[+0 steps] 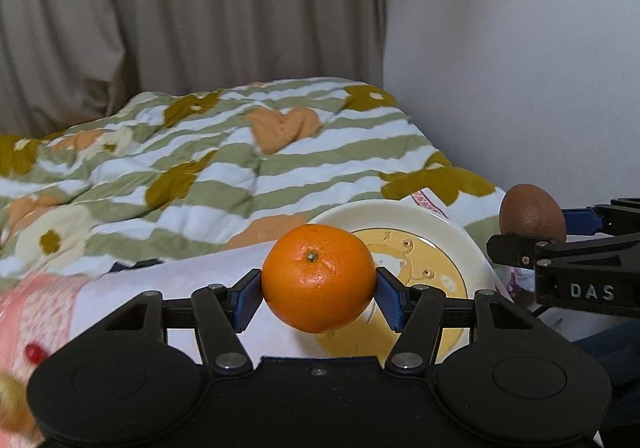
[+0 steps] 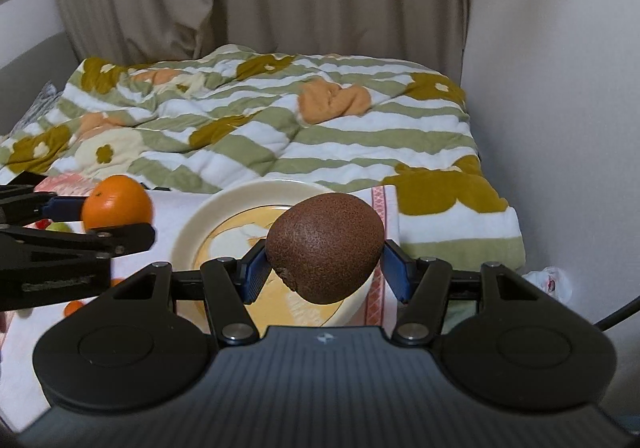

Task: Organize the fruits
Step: 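Carry the orange into the white bowl and open the left tool while the right carries the kiwi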

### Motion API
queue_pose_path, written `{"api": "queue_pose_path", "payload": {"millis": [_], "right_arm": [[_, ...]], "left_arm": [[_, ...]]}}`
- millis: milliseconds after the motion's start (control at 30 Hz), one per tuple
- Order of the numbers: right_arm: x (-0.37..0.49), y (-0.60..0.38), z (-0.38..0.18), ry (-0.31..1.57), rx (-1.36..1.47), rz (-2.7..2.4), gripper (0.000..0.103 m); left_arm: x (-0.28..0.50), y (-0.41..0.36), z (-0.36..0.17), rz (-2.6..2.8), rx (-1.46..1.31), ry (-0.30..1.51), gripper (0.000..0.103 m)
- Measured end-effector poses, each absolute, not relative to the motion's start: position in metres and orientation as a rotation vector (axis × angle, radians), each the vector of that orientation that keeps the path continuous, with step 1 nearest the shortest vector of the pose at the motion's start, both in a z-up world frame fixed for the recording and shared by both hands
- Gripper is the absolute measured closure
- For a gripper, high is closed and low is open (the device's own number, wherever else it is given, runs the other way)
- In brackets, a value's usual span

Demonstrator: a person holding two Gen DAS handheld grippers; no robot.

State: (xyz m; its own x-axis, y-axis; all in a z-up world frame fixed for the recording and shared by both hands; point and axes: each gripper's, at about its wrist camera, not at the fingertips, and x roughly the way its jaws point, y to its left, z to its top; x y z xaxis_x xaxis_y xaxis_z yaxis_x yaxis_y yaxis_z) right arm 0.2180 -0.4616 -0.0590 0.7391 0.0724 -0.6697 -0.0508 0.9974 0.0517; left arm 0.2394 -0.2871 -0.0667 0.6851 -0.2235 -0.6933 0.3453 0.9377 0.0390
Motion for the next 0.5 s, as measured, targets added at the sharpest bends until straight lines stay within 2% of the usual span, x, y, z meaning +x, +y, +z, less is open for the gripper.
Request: {"api": "queue_pose_path", "payload": {"millis": [500], "right_arm": [[0.263,-0.486,-0.088,0.806,0.076,-0.033,0.028]], "left_arm": [[0.309,-0.333,-0.129,-0.449,0.357,0.810,0.039]]}}
